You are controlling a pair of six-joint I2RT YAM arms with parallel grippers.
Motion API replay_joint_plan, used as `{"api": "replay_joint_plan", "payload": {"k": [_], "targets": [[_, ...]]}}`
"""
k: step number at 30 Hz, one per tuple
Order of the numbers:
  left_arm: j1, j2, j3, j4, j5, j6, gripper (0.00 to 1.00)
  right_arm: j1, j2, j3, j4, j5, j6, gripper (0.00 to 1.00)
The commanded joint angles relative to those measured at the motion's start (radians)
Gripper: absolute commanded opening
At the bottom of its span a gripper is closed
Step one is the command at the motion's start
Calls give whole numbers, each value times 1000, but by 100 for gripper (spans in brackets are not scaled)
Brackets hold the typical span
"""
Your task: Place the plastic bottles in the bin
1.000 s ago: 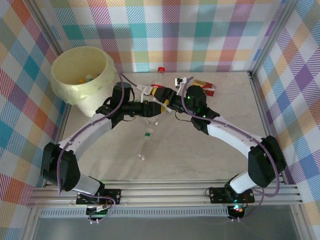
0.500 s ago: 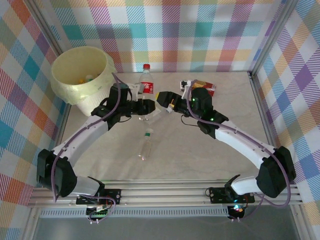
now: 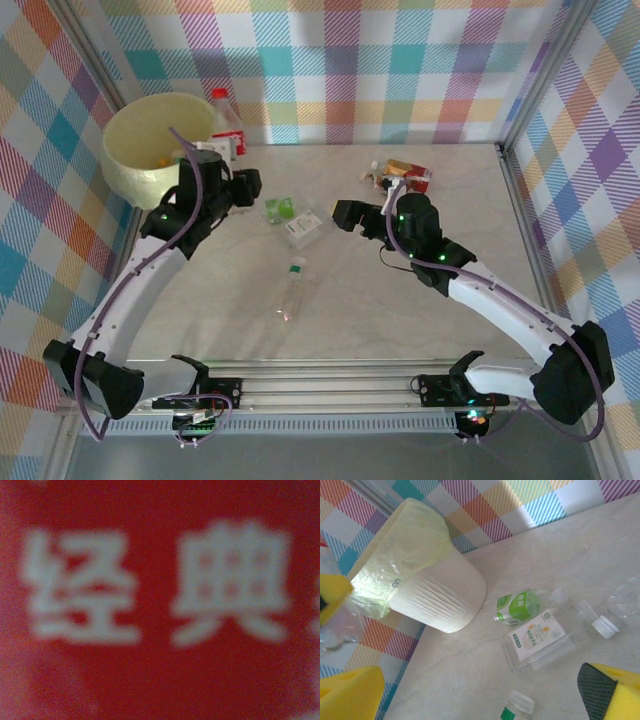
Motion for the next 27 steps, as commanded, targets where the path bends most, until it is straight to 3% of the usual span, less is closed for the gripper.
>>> {"api": "replay_joint_plan", "payload": {"k": [1, 5, 15, 19, 27], "targets": [[22, -11, 84, -28, -149, 70, 46, 1, -22, -20, 4, 44, -34, 100], [55, 32, 173, -24, -235, 101, 46, 1, -8, -23, 22, 28, -16, 100], [206, 217, 395, -4, -227, 129, 45, 2, -5, -23, 33, 4, 0, 100], [270, 282, 425, 25, -263, 108, 44, 1, -19, -31, 29, 7, 2, 100], [372, 412, 487, 70, -218, 127, 44, 1, -39, -25, 13, -37, -44, 100]]}}
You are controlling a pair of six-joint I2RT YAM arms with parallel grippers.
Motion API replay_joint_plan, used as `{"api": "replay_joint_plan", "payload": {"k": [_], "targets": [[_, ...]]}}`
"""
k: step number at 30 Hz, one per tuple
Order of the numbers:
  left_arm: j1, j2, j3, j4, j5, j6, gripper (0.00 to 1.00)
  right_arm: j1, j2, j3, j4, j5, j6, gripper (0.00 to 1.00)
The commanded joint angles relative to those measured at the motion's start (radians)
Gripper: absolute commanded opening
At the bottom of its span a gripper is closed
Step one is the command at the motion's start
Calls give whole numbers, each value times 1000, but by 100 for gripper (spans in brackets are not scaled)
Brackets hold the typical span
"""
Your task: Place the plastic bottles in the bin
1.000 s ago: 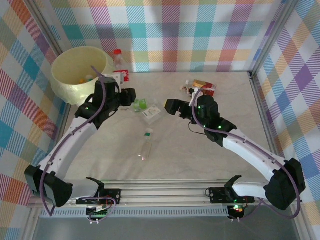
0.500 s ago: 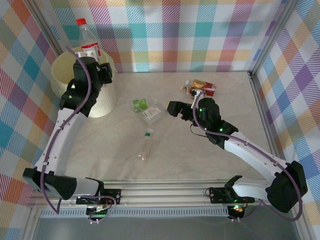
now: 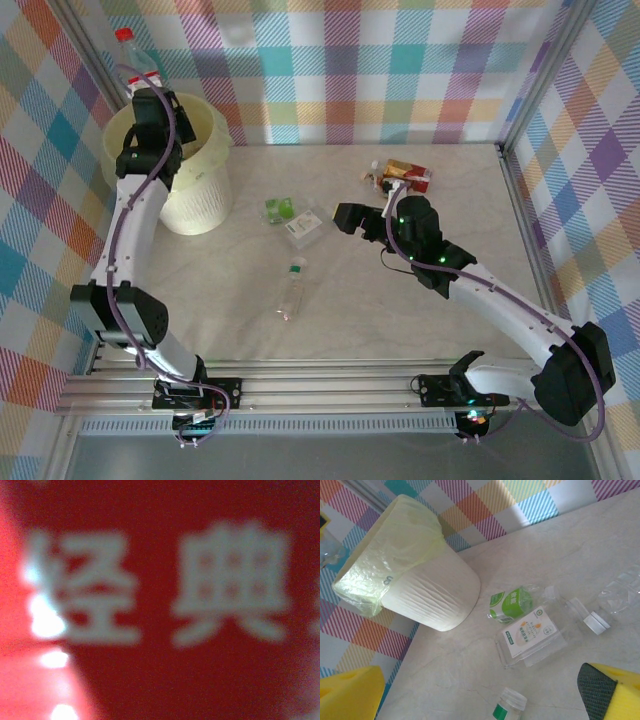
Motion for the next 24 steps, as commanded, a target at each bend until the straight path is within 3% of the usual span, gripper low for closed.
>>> {"api": "replay_joint_plan", "payload": {"k": [1, 4, 10, 16, 19, 24], "targets": [[43, 45, 49, 47, 20, 18, 45, 1, -35, -2, 4, -36, -35, 100], [81, 100, 94, 6, 53, 12, 45, 1, -41, -1, -10, -35, -36, 100], [121, 198, 187, -155, -12, -14, 45, 1, -53, -10, -16, -35, -40, 100], [127, 252, 231, -241, -74, -53, 53, 1, -56, -3, -43, -39, -49, 100], [130, 275, 268, -280, -89, -84, 62, 1, -63, -6, -50, -32, -49, 100], [132, 281, 313, -314, -58, -114, 73, 1, -75, -12, -66, -18, -52, 100]]}}
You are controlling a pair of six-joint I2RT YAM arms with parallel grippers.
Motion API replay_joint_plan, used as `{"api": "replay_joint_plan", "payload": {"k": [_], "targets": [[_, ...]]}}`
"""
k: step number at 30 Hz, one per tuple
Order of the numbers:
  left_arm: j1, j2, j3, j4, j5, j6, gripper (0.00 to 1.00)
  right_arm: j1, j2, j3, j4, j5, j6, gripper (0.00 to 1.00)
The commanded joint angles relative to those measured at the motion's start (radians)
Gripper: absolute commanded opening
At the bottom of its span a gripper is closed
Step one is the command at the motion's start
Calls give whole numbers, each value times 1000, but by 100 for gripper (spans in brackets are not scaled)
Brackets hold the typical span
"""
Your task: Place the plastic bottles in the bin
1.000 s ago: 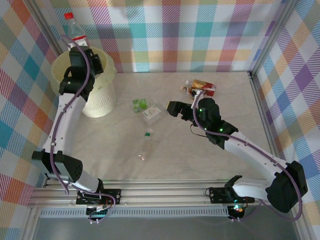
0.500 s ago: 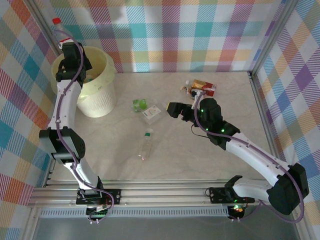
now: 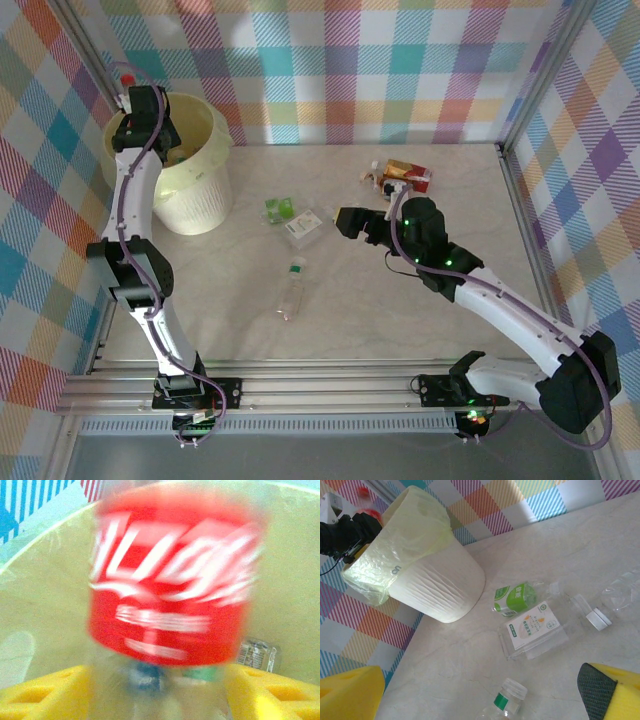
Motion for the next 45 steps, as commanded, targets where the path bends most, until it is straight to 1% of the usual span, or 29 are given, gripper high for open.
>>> {"api": "replay_joint_plan", "payload": {"k": [1, 3, 9, 12, 15, 20, 22, 25, 31, 36, 40, 45], "targets": [[11, -11, 51, -42, 4, -38, 77, 1, -27, -12, -16, 9, -19, 100], [11, -23, 51, -40, 20, -44, 81, 0, -29, -16, -17, 12, -20, 100], [11, -63, 51, -42, 65, -65, 86, 0, -27, -21, -20, 44, -12, 100], [10, -83, 52, -41, 105, -71, 89, 0, -27, -24, -25, 67, -3, 100], [10, -103, 51, -41, 161, -81, 91, -2, -25, -24, -48, 106, 15, 100], [-4, -149, 47, -32, 284, -96, 100, -10, -22, -29, -98, 182, 65, 100], [-18, -171, 39, -19, 325, -94, 100, -16, -22, -36, -110, 199, 83, 100], [-42, -207, 14, 3, 390, -92, 100, -22, -24, -52, -108, 186, 87, 100], [-128, -298, -103, 21, 447, -144, 100, -22, -18, -63, -125, 177, 96, 100], [-236, -409, -293, 81, 444, -180, 100, -23, -15, -43, -189, 177, 43, 100], [-307, -485, -446, 120, 433, -236, 100, -22, -23, -47, -182, 159, -5, 100], [-407, -532, -595, 97, 411, -279, 100, -22, -18, -38, -195, 152, -6, 100]]}}
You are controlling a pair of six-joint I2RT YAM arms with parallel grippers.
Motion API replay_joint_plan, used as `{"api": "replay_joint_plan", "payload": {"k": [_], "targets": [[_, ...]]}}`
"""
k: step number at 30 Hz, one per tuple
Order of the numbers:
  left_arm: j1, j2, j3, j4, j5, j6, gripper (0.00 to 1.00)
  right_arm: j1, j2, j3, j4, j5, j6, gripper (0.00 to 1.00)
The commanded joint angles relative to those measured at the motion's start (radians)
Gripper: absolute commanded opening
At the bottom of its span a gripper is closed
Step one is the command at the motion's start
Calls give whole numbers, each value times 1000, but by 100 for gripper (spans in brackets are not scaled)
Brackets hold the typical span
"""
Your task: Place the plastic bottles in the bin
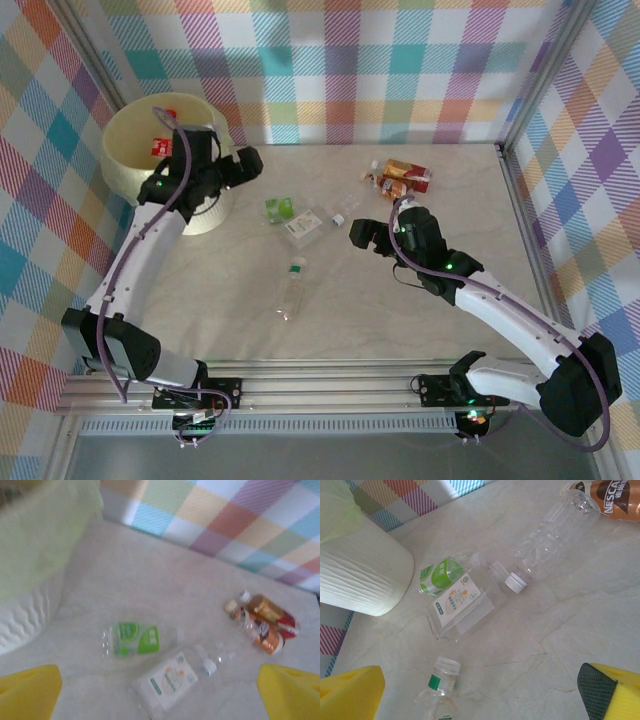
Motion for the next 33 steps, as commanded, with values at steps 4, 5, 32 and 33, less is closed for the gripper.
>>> {"api": "replay_joint_plan", "payload": {"k": [4, 5, 32, 33], "targets": [[-112, -64, -175, 19, -7, -80, 100, -2, -14, -2, 1, -2, -1, 100], [-126, -68, -208, 22, -10, -92, 100, -3, -17, -10, 10, 0, 2, 100], [-410, -65, -596, 95, -44, -268, 100, -18, 93, 253, -435, 314, -121, 100], [-419, -60, -601, 90, -51, -269, 100, -19, 89, 257, -442, 338, -128, 100]]}}
